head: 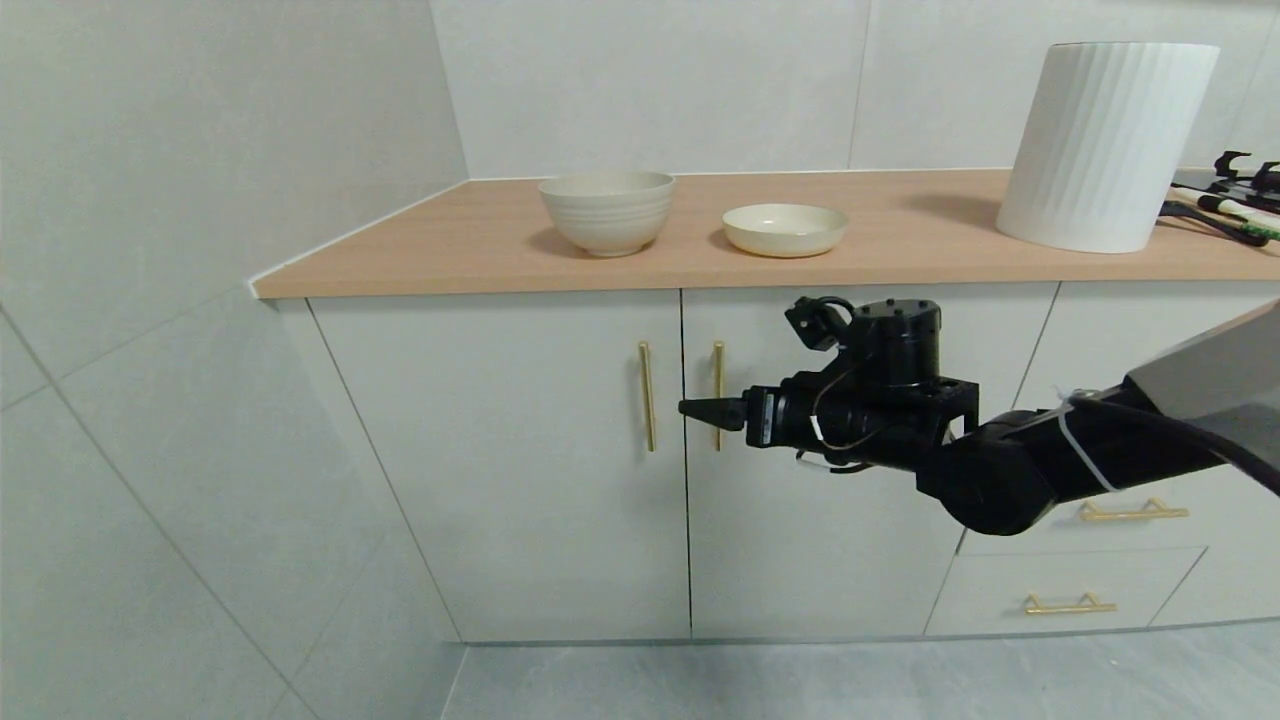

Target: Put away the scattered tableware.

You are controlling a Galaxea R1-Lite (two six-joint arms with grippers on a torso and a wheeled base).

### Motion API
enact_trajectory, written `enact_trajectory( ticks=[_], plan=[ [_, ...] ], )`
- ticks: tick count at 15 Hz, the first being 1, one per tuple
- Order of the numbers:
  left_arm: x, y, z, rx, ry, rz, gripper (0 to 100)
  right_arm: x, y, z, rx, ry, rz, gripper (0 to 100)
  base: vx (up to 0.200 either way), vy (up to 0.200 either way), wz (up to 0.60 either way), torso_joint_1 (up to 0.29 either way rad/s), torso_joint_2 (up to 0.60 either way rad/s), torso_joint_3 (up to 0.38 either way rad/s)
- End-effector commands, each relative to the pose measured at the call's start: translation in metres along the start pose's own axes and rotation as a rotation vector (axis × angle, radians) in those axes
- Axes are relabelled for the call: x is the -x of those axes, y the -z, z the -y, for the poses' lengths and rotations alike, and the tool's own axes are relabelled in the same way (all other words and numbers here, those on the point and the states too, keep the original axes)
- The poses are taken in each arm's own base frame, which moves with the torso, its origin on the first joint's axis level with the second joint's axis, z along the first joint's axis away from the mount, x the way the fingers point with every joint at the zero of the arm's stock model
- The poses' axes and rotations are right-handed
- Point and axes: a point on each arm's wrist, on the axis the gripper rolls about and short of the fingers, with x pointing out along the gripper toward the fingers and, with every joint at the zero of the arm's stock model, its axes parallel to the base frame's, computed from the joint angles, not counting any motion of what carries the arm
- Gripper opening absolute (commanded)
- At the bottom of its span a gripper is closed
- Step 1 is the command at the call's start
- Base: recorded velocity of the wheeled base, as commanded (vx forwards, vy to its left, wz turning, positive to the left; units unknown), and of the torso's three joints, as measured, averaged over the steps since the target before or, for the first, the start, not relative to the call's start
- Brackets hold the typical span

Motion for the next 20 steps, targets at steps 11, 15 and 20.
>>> enact_trajectory(
  ticks=[11,15,20],
  plan=[
    [0.0,0.0,0.0,0.0,-0.002,0.0,100,-0.039,0.012,0.02,-0.07,0.052,0.101,100,0.0,0.0,0.0,0.0,0.0,0.0],
    [0.0,0.0,0.0,0.0,-0.002,-0.002,100,-0.049,0.017,0.024,-0.088,0.062,0.108,100,0.0,0.0,0.0,0.0,0.0,0.0],
    [0.0,0.0,0.0,0.0,0.0,-0.002,100,-0.053,0.015,0.023,-0.107,0.04,0.139,100,0.0,0.0,0.0,0.0,0.0,0.0]
  ],
)
